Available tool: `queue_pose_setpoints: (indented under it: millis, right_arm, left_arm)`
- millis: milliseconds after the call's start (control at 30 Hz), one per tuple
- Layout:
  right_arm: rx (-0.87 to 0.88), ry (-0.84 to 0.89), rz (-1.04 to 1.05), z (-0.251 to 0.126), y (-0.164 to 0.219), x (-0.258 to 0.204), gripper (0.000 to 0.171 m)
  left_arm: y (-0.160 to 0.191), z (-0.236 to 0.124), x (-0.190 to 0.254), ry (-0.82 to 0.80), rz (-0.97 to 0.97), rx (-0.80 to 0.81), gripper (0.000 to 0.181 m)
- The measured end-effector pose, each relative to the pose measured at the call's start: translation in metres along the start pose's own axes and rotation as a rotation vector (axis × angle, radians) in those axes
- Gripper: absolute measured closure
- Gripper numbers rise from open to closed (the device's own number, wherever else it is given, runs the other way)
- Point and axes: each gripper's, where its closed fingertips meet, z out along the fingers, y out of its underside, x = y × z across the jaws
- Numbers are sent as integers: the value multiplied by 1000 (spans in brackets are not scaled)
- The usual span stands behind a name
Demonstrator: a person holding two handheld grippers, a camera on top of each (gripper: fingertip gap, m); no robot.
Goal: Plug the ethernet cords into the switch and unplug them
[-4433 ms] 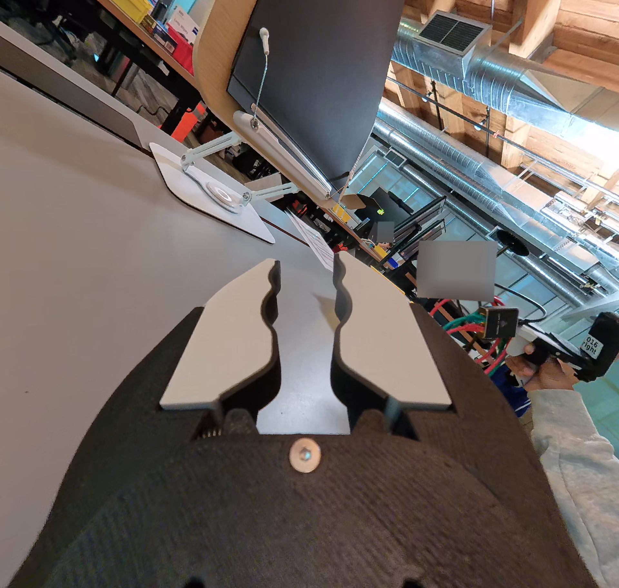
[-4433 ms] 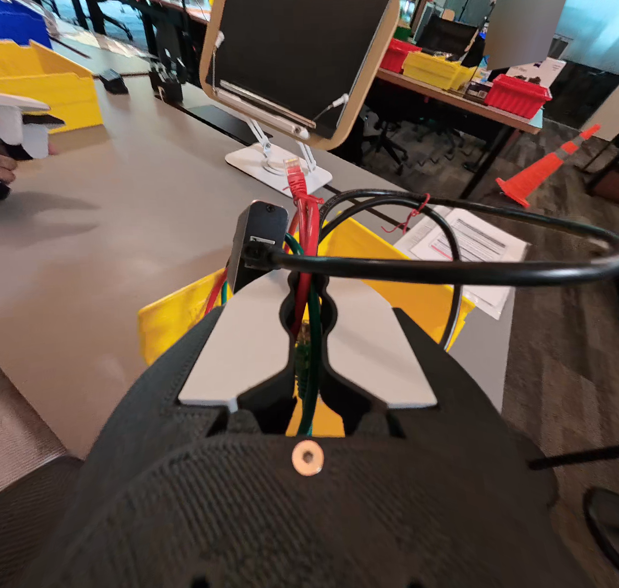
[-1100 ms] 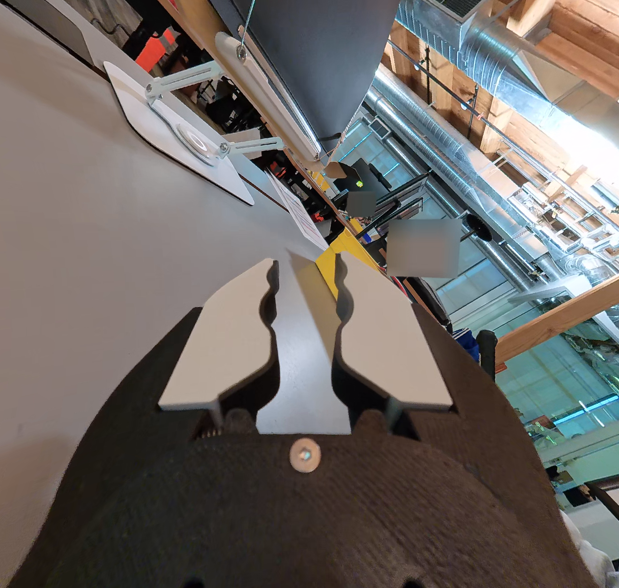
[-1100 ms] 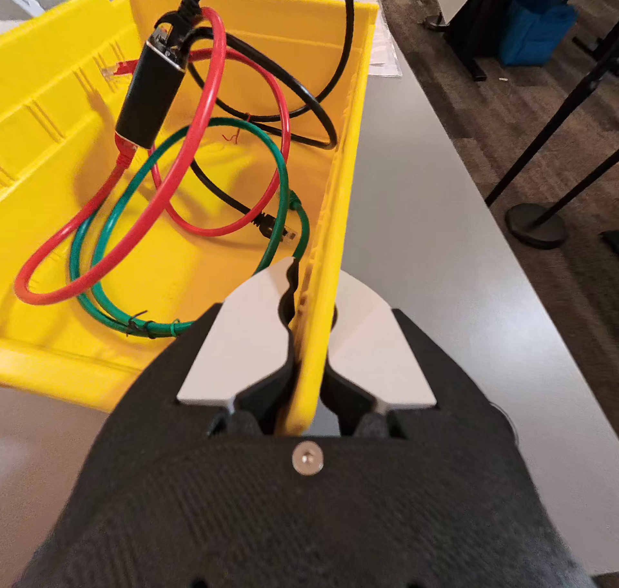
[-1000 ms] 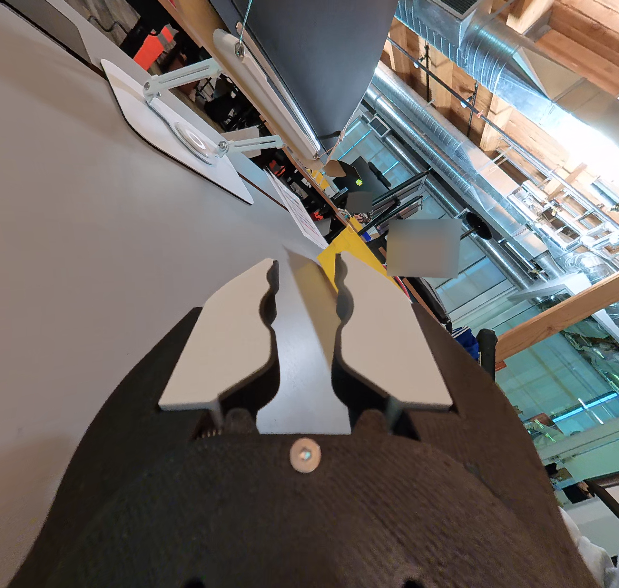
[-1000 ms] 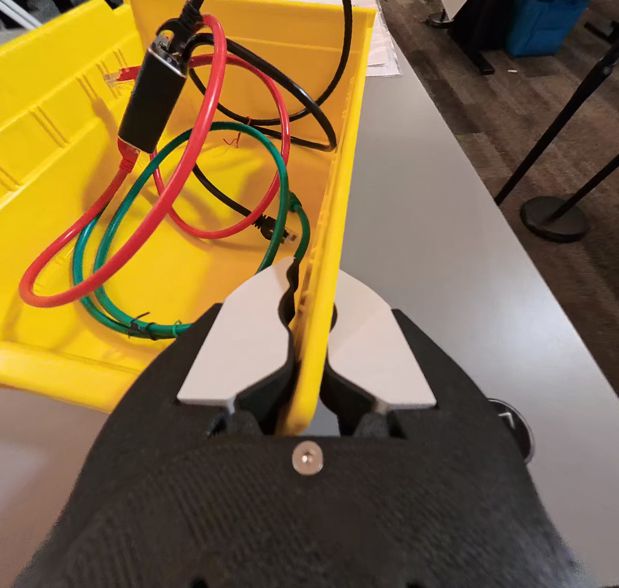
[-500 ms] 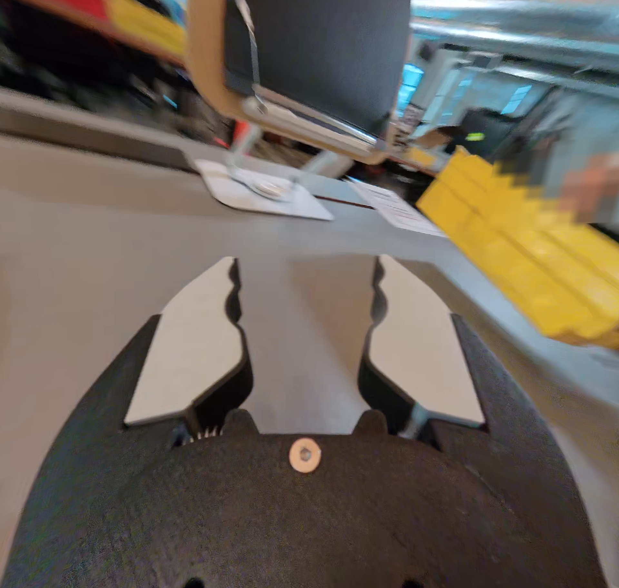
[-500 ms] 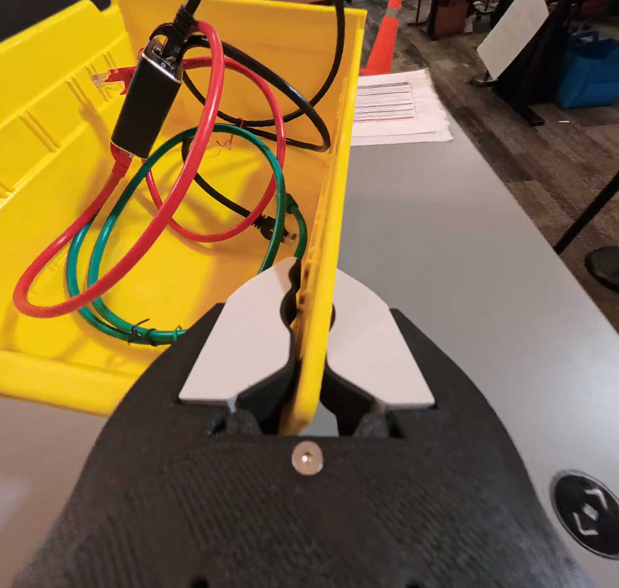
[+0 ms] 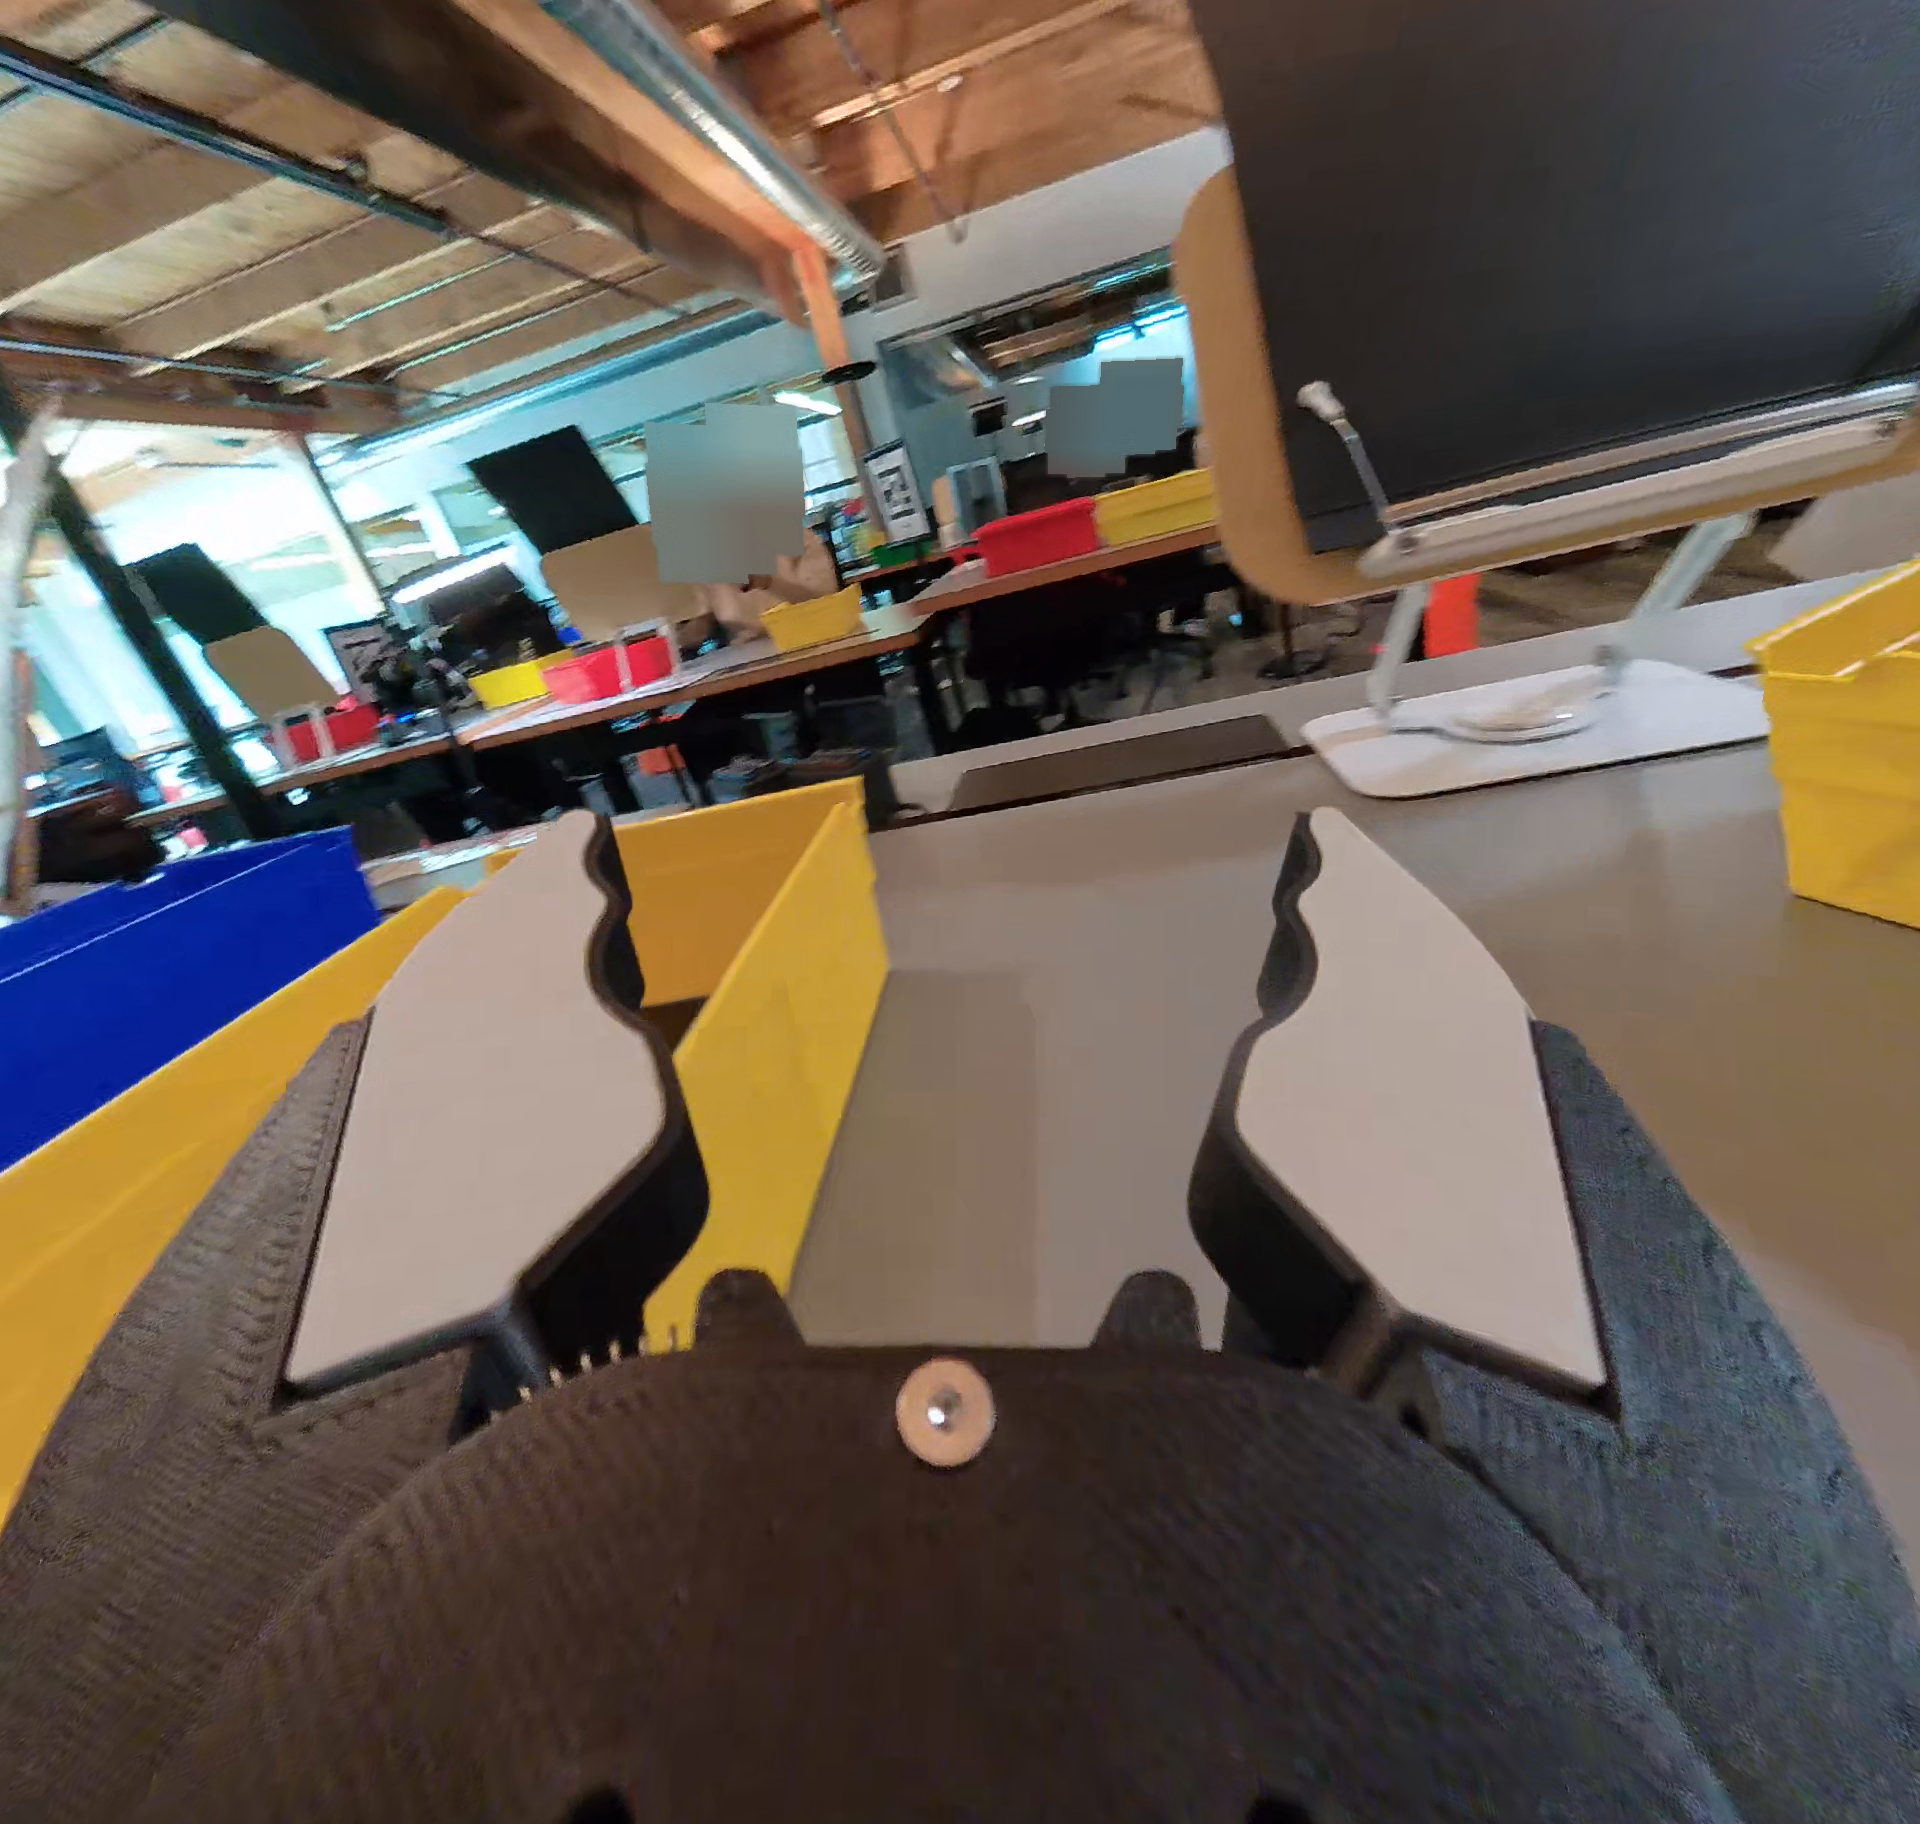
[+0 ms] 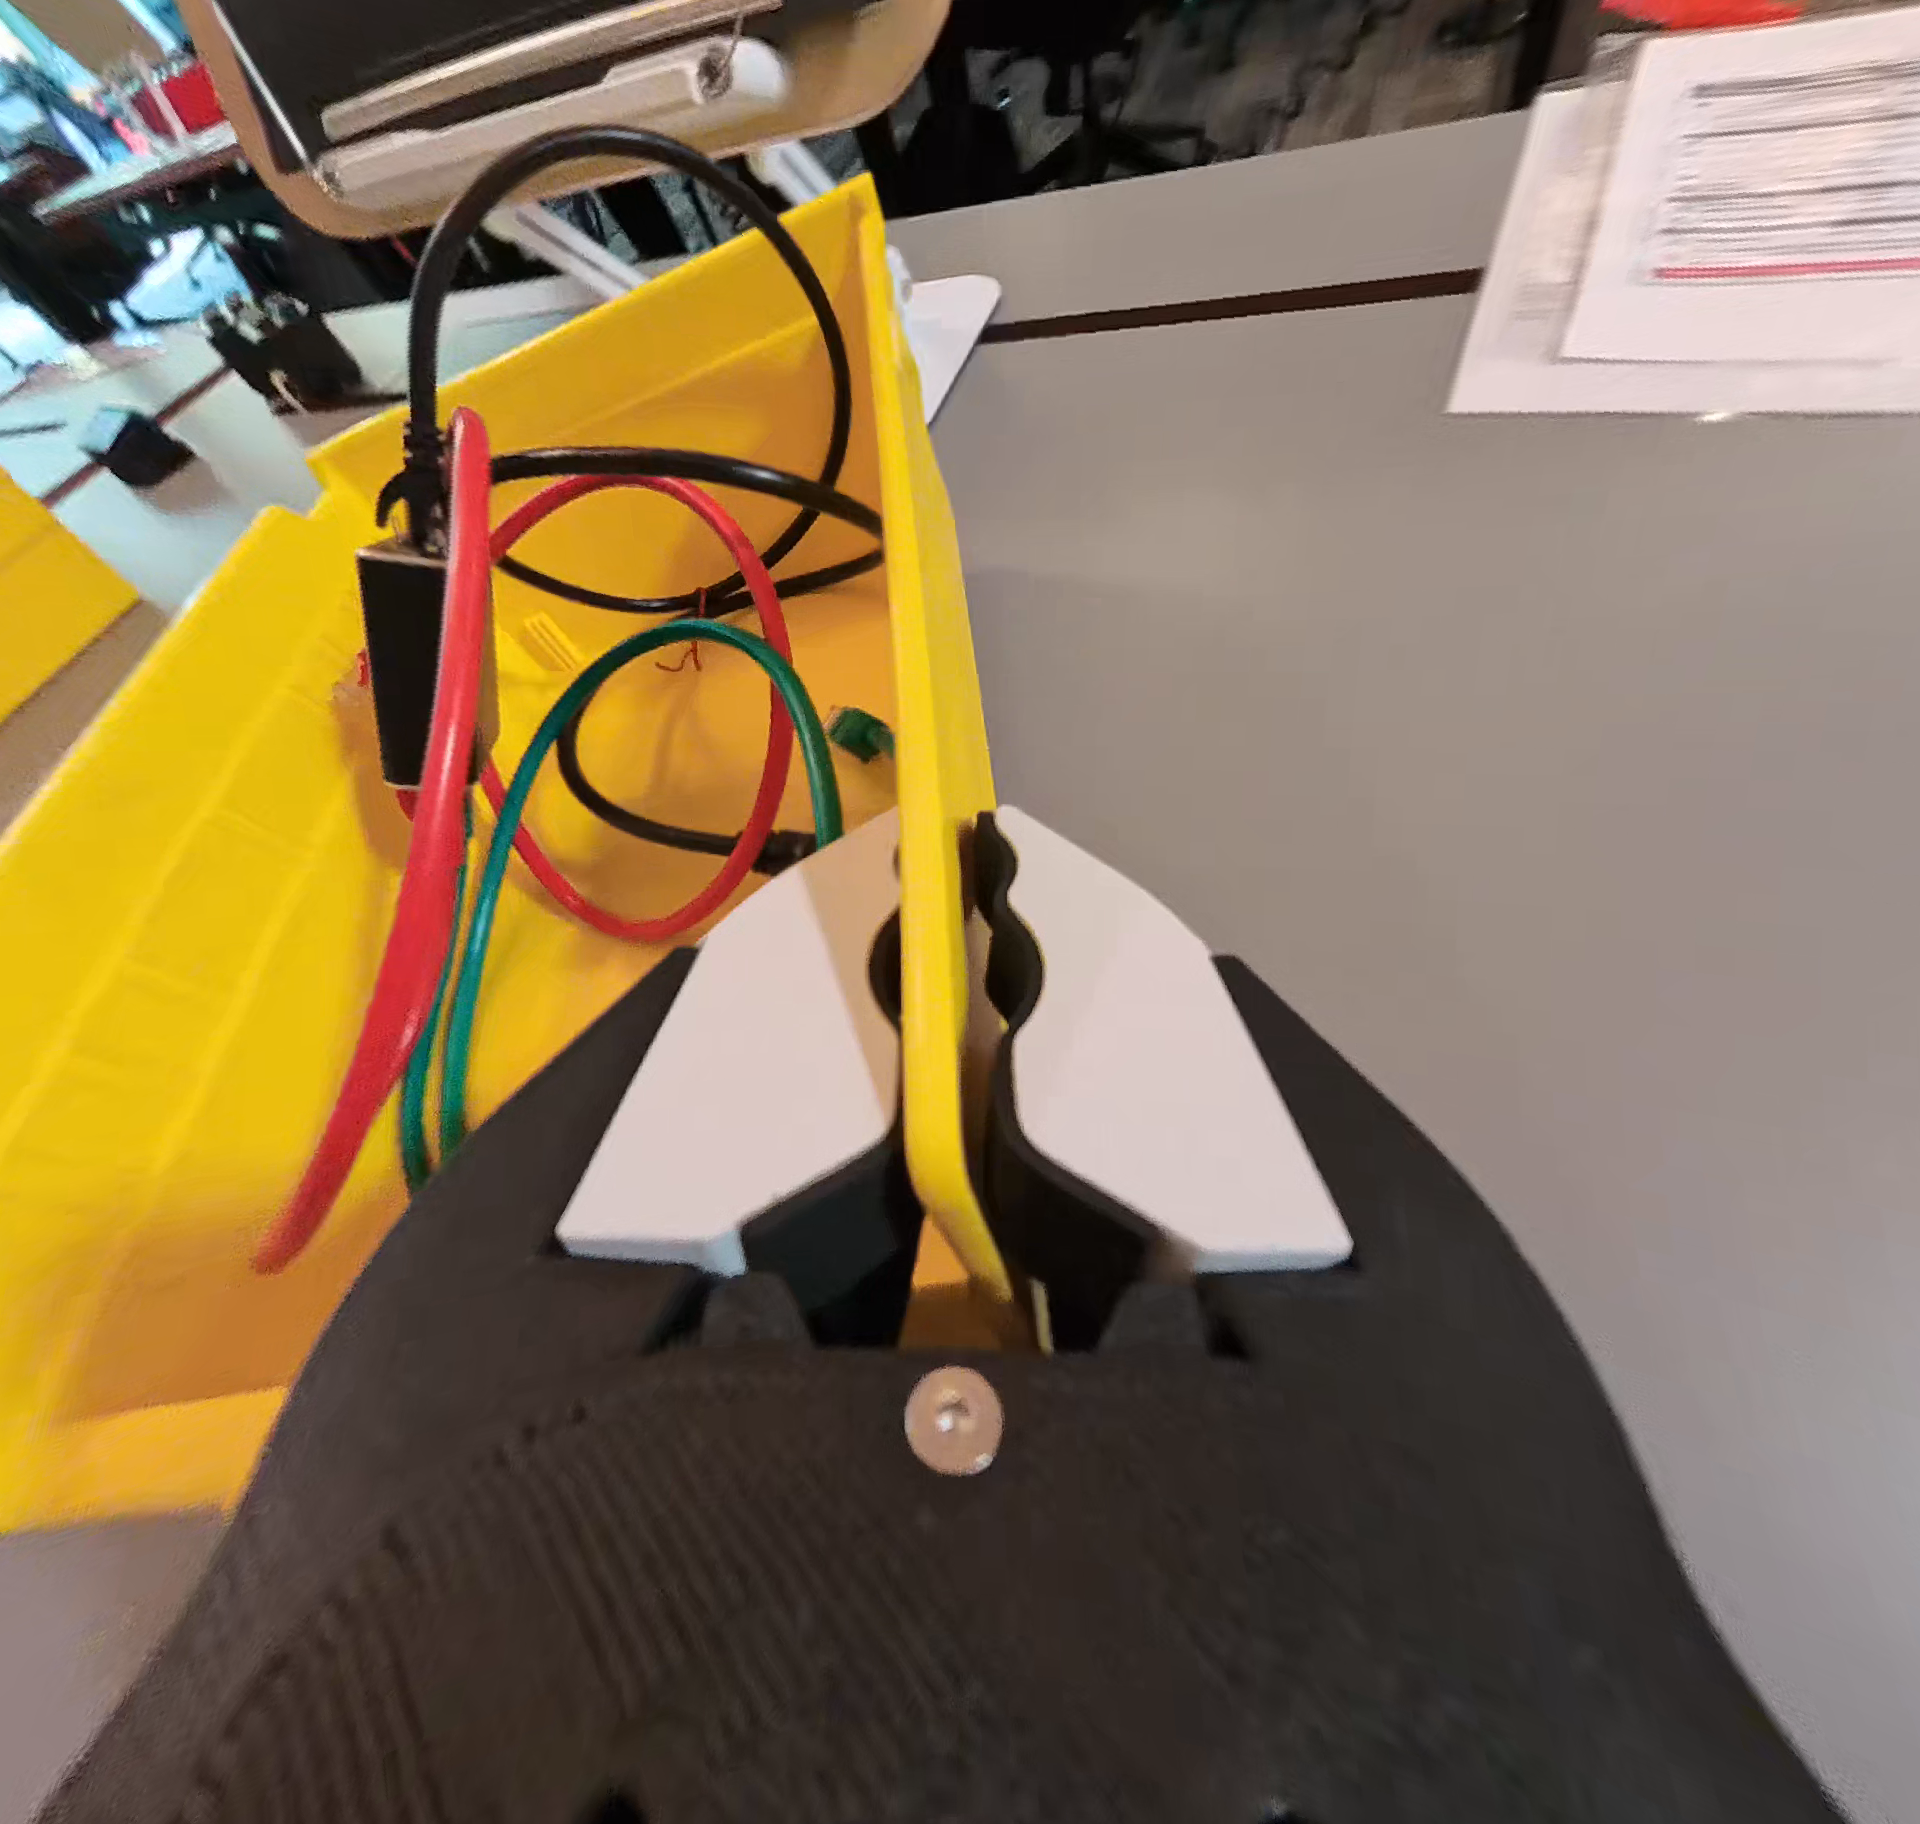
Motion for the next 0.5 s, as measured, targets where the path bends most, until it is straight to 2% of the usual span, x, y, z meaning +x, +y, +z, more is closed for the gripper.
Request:
queue_pose_setpoints:
  millis: [33,133,300,500]
  right_arm:
    - [-5,3,-36,5,-1,-4,163]
    - [17,-23,-79,12,-8,-16,162]
    - [-3,-49,-119,17,-4,-22,163]
    - [-56,-45,-179,17,9,-22,165]
  left_arm:
    - [3,-2,-11,-27,4,-11,64]
    - [23,-5,-40,-80,2,-102,66]
    - [78,-1,-66,-57,-63,-337,77]
    - [98,6,-75,-31,-92,-413,88]
